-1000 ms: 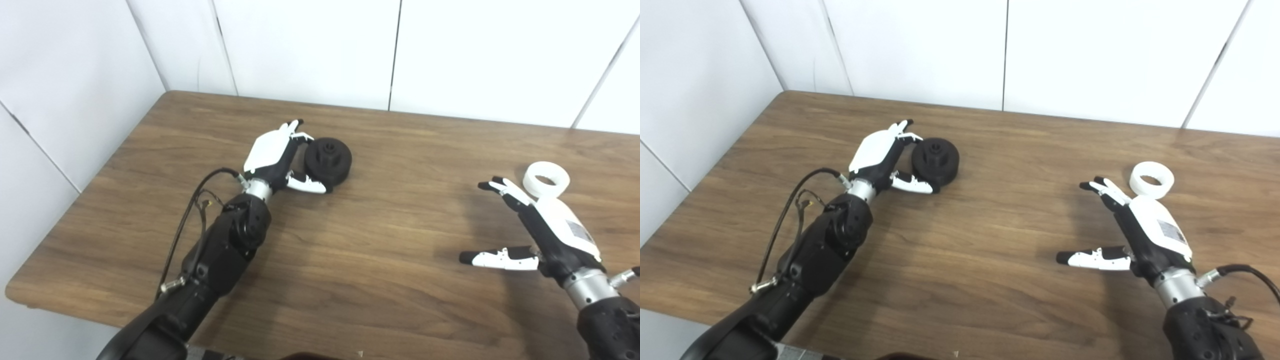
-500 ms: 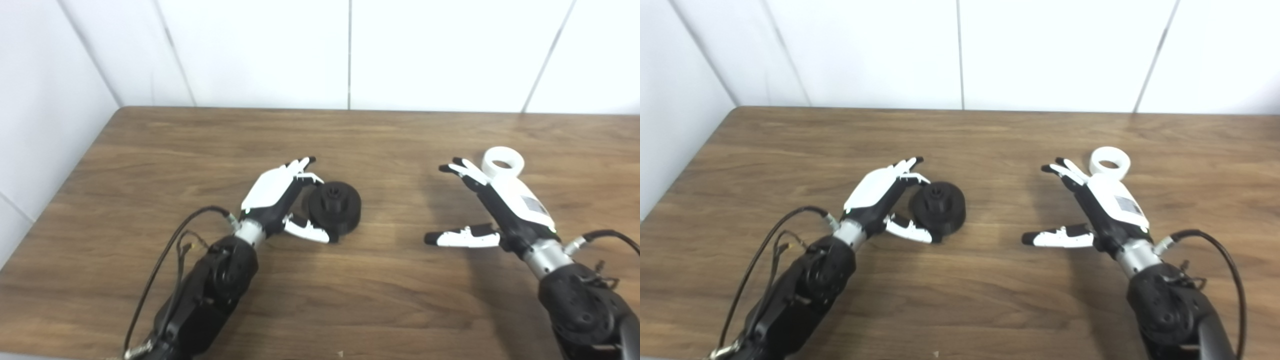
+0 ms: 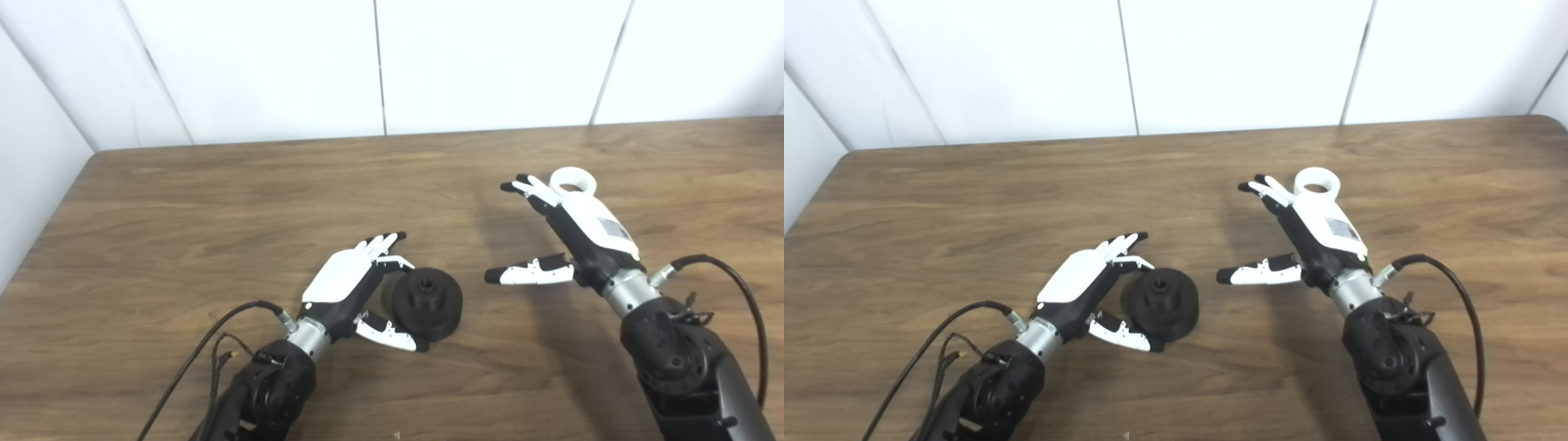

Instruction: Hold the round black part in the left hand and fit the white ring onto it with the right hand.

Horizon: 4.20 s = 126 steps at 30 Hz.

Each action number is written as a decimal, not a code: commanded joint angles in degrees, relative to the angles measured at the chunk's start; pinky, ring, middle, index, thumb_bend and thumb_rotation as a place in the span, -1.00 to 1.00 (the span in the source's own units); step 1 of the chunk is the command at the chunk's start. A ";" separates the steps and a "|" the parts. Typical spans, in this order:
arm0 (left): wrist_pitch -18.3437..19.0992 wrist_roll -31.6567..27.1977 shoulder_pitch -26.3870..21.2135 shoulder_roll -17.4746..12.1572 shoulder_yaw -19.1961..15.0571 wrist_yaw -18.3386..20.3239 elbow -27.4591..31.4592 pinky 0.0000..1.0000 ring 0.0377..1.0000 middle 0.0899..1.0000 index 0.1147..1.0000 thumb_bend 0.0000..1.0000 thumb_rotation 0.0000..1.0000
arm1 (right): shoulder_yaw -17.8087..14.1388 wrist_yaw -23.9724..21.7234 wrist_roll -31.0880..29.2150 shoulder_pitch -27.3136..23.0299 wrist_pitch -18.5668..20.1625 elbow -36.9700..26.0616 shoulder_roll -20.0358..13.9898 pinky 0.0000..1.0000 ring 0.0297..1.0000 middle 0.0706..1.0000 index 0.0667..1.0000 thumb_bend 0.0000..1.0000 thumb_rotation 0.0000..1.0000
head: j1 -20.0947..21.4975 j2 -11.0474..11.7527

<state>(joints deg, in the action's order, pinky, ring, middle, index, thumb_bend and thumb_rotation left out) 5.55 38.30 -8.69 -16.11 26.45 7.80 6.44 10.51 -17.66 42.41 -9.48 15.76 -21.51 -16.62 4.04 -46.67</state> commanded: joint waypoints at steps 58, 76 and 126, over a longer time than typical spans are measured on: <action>-6.56 -1.49 -0.22 -0.77 -6.30 4.19 1.14 1.00 1.00 1.00 0.17 0.99 -0.27 | 2.24 -0.05 6.71 -23.69 6.49 29.60 -9.99 0.66 0.92 1.00 0.80 1.00 0.56 | 8.97 1.61; -5.87 -1.43 0.06 -0.46 -6.70 5.30 2.14 1.00 1.00 1.00 0.17 0.99 -0.29 | 5.03 1.78 5.70 -22.31 6.06 30.87 -8.77 0.74 0.89 0.99 0.66 0.88 0.09 | 8.00 1.13; -6.44 -1.77 0.65 -1.21 -7.78 6.40 3.35 1.00 1.00 1.00 0.16 0.95 -0.25 | 2.71 15.24 1.58 -20.67 1.89 35.05 -8.98 0.65 0.70 0.73 0.12 0.56 -0.38 | 7.23 -0.24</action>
<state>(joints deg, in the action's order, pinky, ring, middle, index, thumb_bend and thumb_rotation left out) 0.14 36.35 -6.77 -16.79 19.25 14.82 7.86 14.06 -4.21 43.94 -28.72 19.13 14.62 -24.81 11.34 -46.85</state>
